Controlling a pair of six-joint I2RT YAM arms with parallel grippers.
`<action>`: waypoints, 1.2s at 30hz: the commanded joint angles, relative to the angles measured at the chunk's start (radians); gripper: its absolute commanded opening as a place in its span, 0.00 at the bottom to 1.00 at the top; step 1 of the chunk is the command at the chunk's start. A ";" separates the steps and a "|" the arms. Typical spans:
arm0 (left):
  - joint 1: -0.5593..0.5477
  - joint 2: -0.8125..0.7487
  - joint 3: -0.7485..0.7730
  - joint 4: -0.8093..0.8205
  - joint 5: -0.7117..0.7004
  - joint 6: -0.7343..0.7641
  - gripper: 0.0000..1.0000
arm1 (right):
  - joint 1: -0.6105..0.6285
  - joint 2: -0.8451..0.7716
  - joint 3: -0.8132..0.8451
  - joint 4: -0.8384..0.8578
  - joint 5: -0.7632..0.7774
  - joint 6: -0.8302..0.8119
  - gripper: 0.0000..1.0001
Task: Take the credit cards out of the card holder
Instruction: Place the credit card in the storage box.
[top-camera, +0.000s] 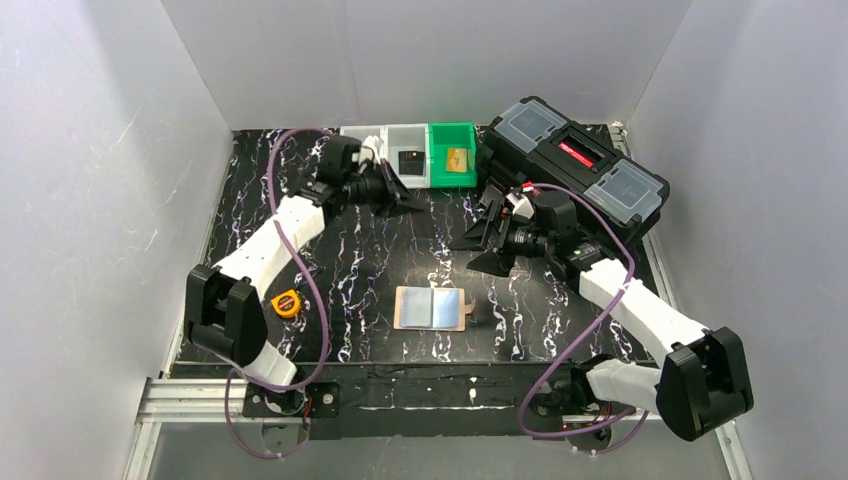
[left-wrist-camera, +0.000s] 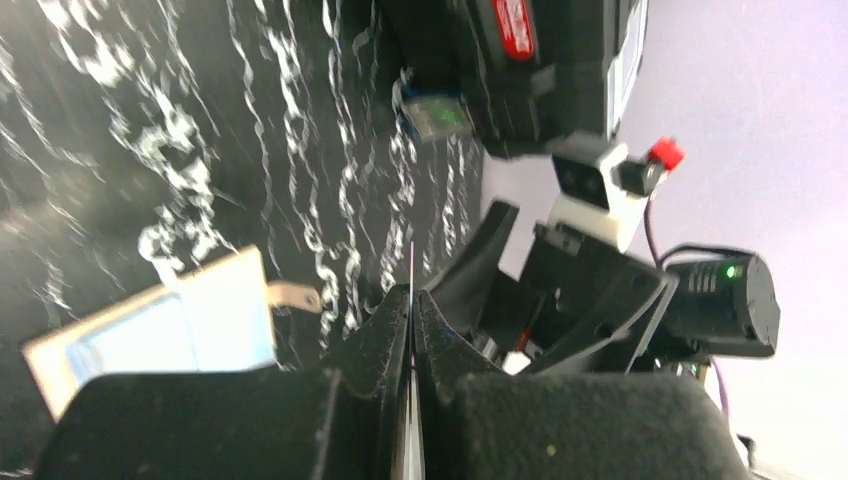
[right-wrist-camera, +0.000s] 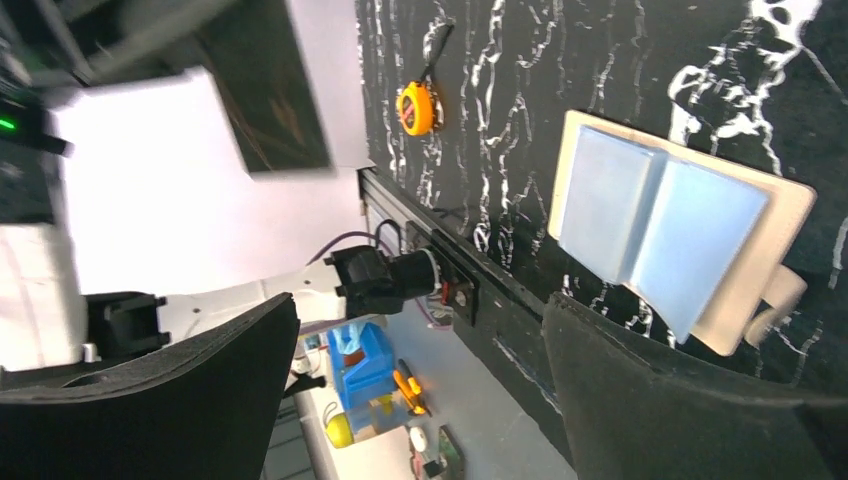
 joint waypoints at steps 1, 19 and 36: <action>0.058 0.101 0.170 -0.095 -0.089 0.190 0.00 | -0.003 -0.048 0.033 -0.123 0.044 -0.085 0.98; 0.123 0.716 0.831 -0.022 -0.236 0.422 0.00 | -0.003 -0.252 0.045 -0.439 0.207 -0.246 0.98; 0.154 1.017 1.107 0.054 -0.243 0.396 0.00 | -0.002 -0.241 0.061 -0.487 0.236 -0.298 0.98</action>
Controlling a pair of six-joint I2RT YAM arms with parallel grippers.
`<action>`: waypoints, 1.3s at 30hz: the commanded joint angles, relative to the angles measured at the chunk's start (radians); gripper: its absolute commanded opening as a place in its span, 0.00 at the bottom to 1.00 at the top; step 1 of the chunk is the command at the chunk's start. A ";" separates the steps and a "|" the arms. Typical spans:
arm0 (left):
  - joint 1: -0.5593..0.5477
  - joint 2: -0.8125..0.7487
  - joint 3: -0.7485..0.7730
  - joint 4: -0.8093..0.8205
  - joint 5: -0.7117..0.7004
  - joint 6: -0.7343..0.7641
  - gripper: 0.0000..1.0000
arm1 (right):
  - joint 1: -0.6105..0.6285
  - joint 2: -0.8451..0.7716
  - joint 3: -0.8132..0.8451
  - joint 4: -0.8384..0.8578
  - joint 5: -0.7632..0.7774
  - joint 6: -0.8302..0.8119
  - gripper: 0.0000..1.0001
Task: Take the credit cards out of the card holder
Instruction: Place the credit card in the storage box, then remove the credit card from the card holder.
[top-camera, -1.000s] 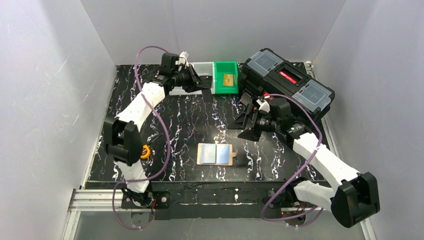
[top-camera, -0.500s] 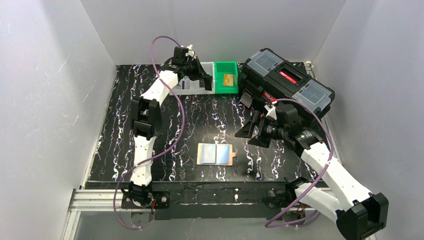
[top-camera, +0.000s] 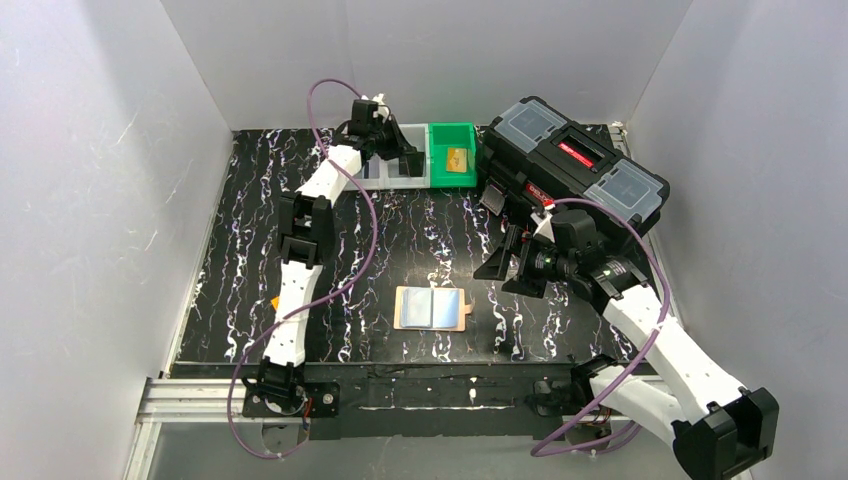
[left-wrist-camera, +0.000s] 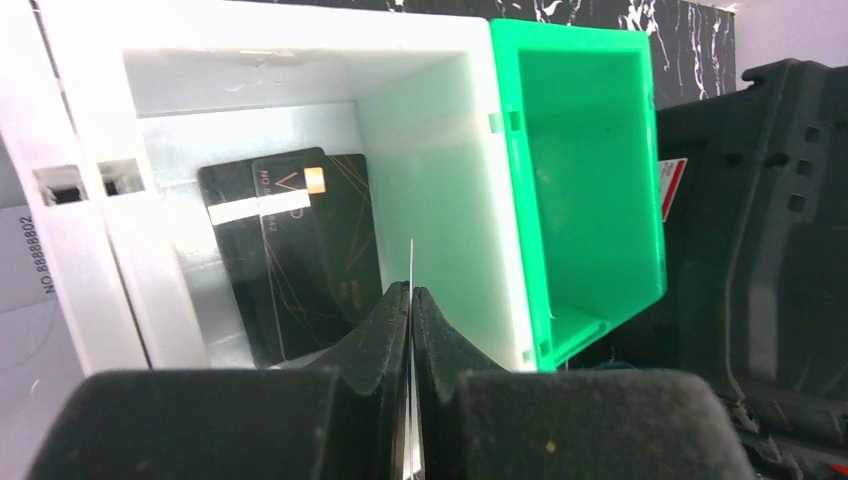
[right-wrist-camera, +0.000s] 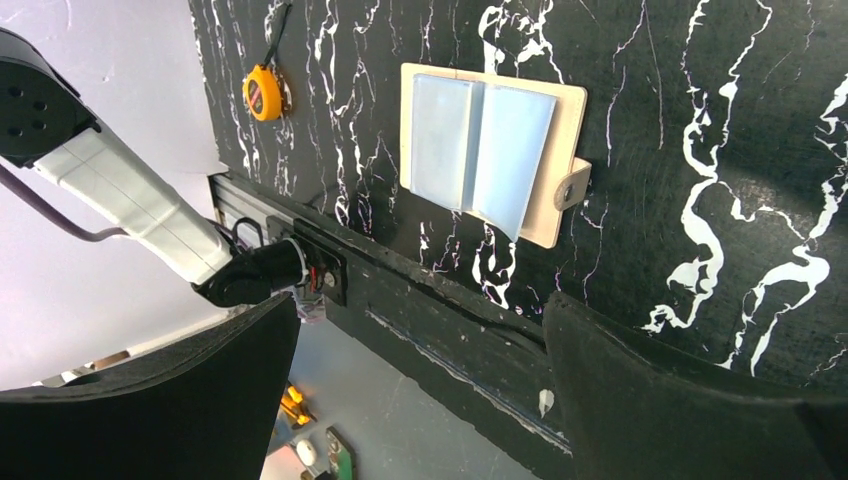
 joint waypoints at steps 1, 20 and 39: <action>0.010 0.004 0.054 0.024 0.001 -0.001 0.00 | -0.002 0.015 0.050 -0.002 0.008 -0.030 0.98; 0.019 -0.114 0.083 0.023 0.018 0.004 0.63 | -0.002 0.042 0.063 0.001 0.010 -0.034 0.98; -0.021 -0.922 -0.884 -0.091 -0.009 -0.030 0.72 | 0.100 0.182 0.085 0.047 0.125 -0.011 0.98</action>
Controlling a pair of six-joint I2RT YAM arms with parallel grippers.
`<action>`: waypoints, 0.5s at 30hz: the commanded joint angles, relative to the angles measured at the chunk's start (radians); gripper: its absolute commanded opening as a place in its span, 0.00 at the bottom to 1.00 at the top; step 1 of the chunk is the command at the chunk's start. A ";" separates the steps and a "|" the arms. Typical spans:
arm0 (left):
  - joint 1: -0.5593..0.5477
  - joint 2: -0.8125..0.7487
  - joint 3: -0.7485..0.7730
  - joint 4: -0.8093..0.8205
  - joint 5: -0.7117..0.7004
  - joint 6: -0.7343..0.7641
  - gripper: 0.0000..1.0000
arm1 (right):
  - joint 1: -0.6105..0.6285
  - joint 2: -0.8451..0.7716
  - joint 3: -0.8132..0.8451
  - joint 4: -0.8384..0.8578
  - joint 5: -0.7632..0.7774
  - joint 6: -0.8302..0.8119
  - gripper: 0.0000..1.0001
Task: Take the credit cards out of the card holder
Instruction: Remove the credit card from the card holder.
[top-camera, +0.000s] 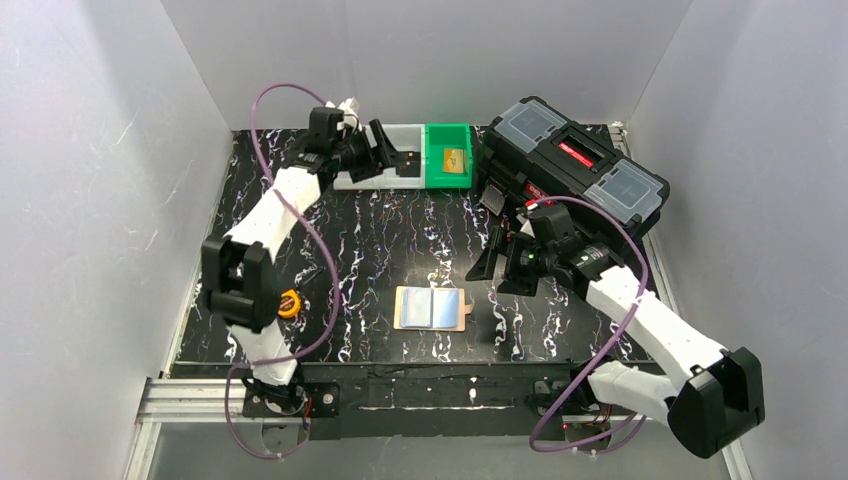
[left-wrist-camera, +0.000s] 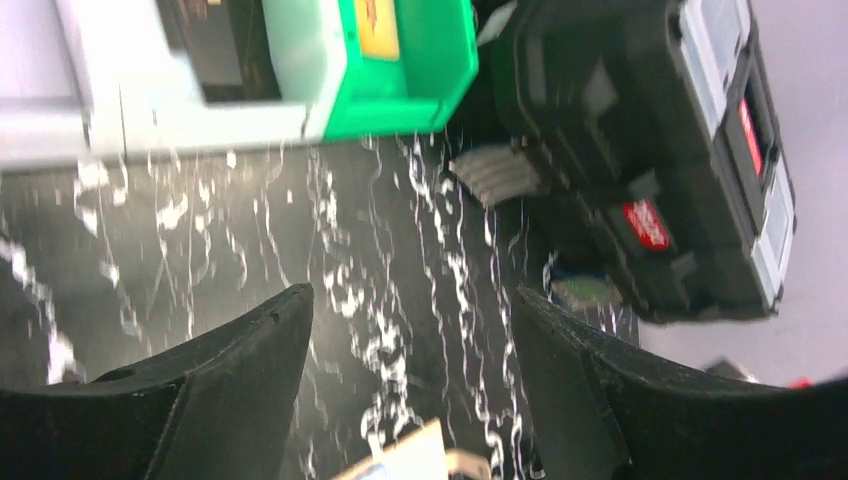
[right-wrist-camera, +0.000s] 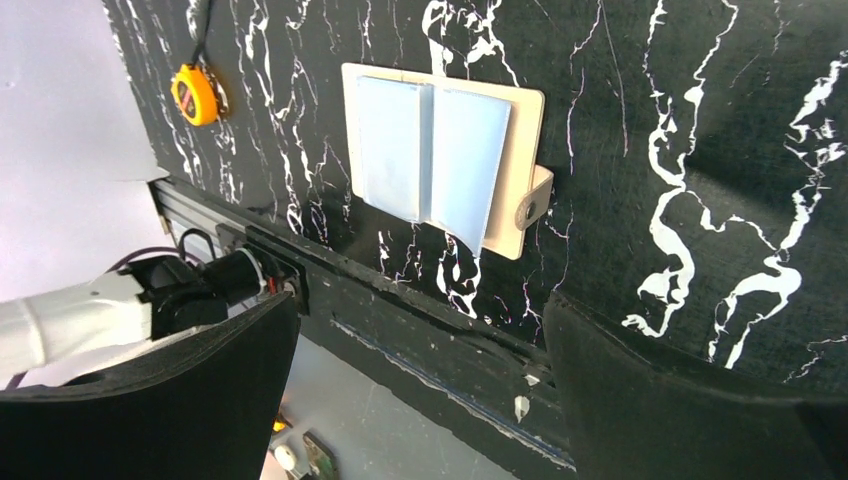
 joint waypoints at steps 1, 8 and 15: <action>-0.031 -0.237 -0.214 -0.117 -0.031 0.011 0.72 | 0.069 0.056 0.062 0.047 0.071 0.018 0.98; -0.135 -0.492 -0.497 -0.257 -0.106 -0.009 0.73 | 0.251 0.238 0.168 0.046 0.206 0.065 0.98; -0.146 -0.611 -0.649 -0.374 -0.147 -0.026 0.73 | 0.348 0.421 0.237 0.069 0.248 0.110 0.89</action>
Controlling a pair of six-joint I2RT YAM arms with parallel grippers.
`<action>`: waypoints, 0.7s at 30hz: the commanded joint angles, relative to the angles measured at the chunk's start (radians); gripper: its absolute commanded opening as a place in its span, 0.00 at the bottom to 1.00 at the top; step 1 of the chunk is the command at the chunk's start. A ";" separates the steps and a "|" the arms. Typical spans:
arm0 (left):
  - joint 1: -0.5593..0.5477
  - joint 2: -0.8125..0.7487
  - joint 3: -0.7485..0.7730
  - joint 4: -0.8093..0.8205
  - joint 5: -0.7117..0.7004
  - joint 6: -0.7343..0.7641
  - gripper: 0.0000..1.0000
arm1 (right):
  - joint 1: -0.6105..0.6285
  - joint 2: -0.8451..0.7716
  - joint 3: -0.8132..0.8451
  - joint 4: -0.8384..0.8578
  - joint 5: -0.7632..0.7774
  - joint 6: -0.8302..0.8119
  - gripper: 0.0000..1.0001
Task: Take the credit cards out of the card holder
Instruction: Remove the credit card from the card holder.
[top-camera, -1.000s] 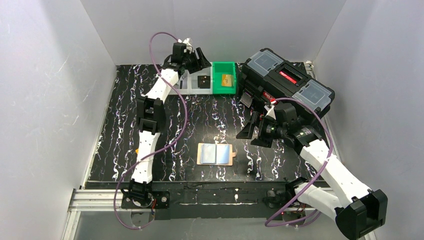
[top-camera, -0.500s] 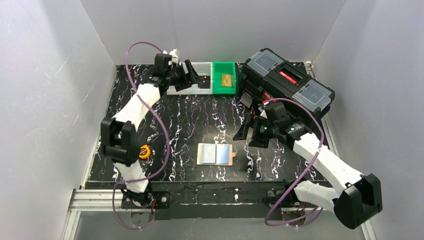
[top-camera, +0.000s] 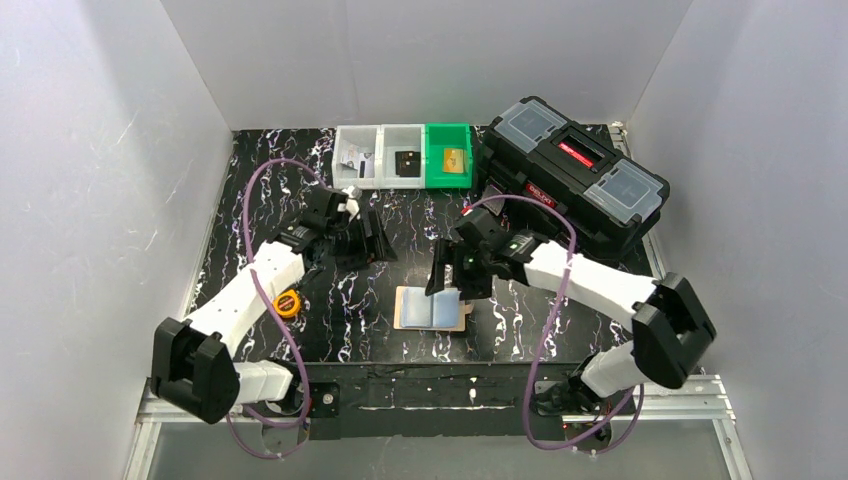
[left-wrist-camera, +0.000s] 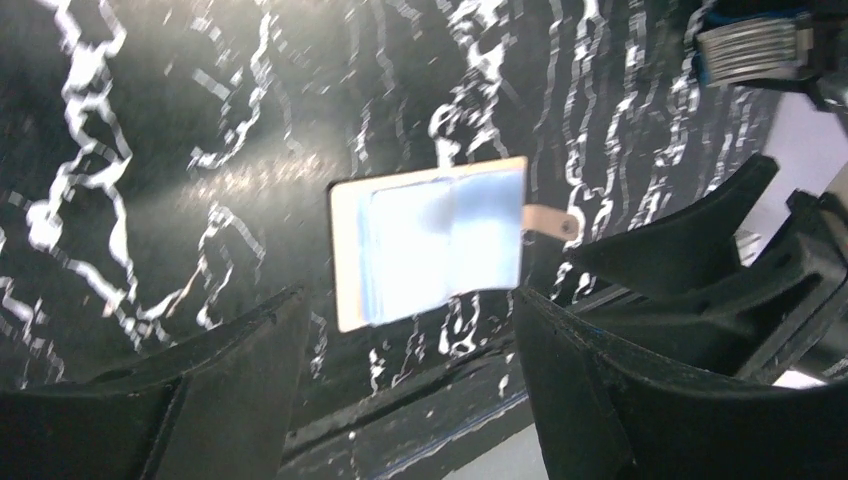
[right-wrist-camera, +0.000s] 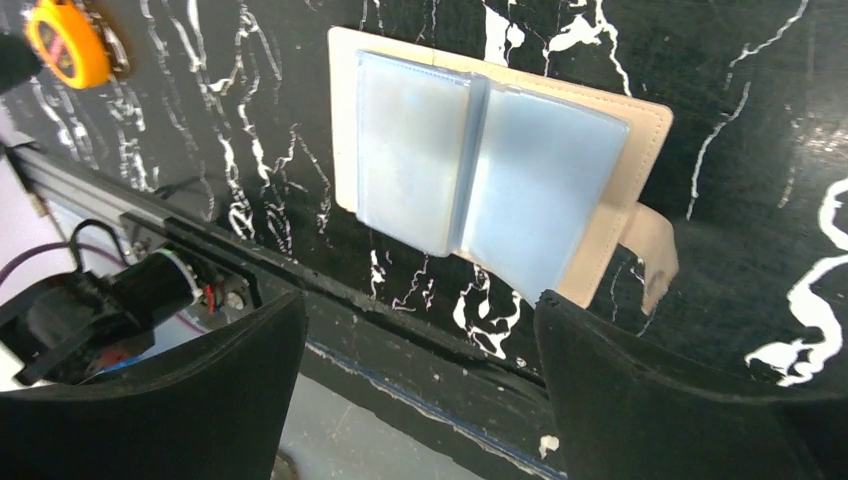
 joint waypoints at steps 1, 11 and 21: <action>0.005 -0.068 -0.062 -0.124 -0.057 -0.010 0.73 | 0.052 0.103 0.068 0.031 0.058 0.043 0.87; 0.005 -0.079 -0.169 -0.123 -0.043 -0.030 0.73 | 0.119 0.309 0.211 -0.007 0.085 0.041 0.77; 0.005 -0.070 -0.165 -0.109 -0.026 -0.038 0.72 | 0.160 0.412 0.297 -0.133 0.170 0.033 0.75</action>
